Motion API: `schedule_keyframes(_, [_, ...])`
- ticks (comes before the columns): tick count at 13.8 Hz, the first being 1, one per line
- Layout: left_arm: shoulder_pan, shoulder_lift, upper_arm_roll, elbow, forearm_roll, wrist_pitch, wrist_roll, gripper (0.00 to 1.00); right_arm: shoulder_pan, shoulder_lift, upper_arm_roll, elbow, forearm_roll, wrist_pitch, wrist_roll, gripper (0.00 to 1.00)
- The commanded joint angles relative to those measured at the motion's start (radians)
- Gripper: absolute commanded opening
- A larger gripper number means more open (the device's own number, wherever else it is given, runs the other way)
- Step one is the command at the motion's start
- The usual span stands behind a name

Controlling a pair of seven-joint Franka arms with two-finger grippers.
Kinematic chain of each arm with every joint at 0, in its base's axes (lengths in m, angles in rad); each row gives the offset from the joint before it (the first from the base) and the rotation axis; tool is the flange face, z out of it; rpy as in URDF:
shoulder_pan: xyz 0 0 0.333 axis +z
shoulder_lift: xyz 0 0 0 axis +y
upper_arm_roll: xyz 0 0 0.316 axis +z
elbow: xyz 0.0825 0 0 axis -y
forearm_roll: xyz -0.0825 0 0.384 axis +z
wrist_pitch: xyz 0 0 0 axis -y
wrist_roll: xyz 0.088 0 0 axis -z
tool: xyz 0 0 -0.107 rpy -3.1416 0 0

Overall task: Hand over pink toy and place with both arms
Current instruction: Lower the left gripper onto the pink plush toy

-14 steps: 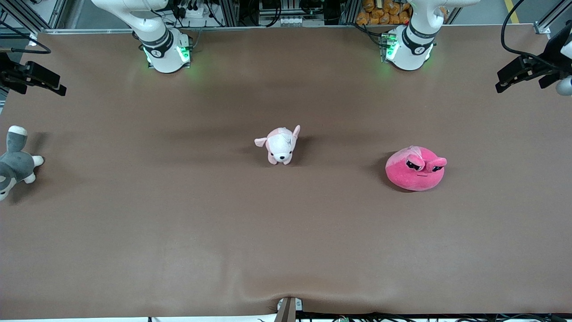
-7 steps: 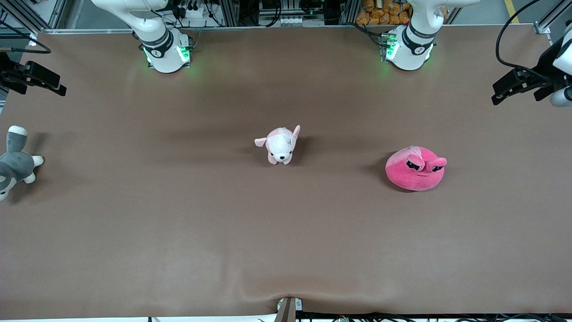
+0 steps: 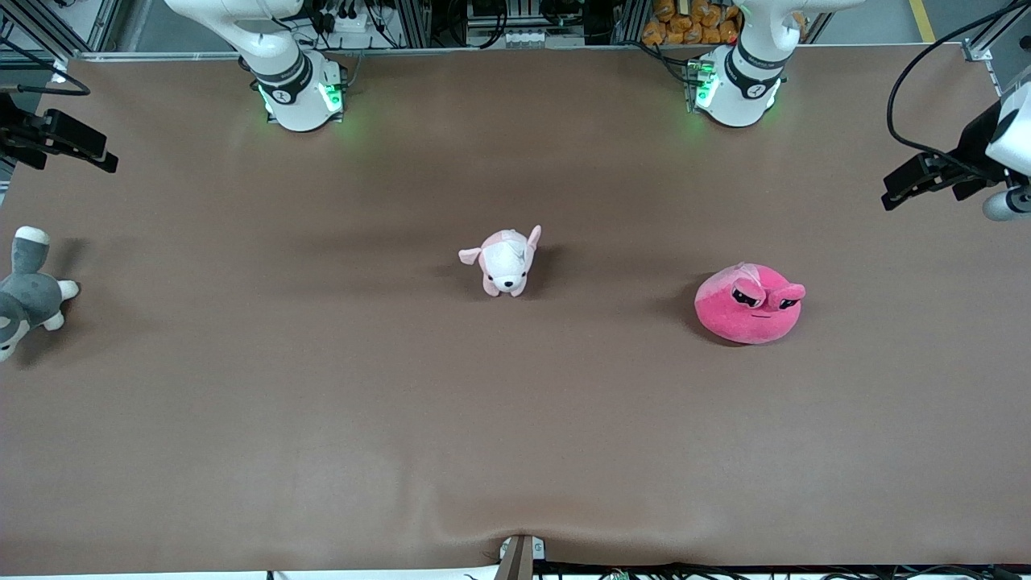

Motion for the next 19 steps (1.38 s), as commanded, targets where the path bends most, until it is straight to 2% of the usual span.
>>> schedule_keyframes(1, [0.027,-0.029,-0.006,-0.098,0.001,0.099,-0.043,1.0,-0.02,0.0,0.01,0.014,0.01,-0.007,0.004,1.0])
schedule_keyframes(3, [0.047,-0.015,-0.007,-0.13,-0.013,0.164,-0.104,1.0,-0.017,0.0,0.01,0.014,0.012,-0.007,0.004,1.0])
schedule_keyframes(6, [0.053,0.025,-0.007,-0.143,-0.094,0.175,-0.323,1.0,-0.02,0.0,0.01,0.014,0.01,-0.007,0.004,1.0])
schedule_keyframes(10, [0.051,0.103,-0.011,-0.146,-0.097,0.195,-0.559,1.0,-0.02,0.0,0.01,0.014,0.01,-0.014,0.004,1.0])
schedule_keyframes(16, [0.005,0.273,-0.015,-0.137,-0.102,0.286,-1.031,1.0,-0.014,0.0,0.013,0.014,0.012,-0.014,0.012,1.0])
schedule_keyframes(17, [0.005,0.295,-0.017,-0.137,-0.102,0.299,-1.099,1.0,-0.023,-0.001,0.007,0.014,0.034,-0.018,0.009,1.0])
schedule_keyframes(19, [-0.001,0.318,-0.021,-0.137,-0.105,0.299,-1.17,1.0,-0.037,-0.003,0.004,0.014,0.044,-0.02,0.005,1.0])
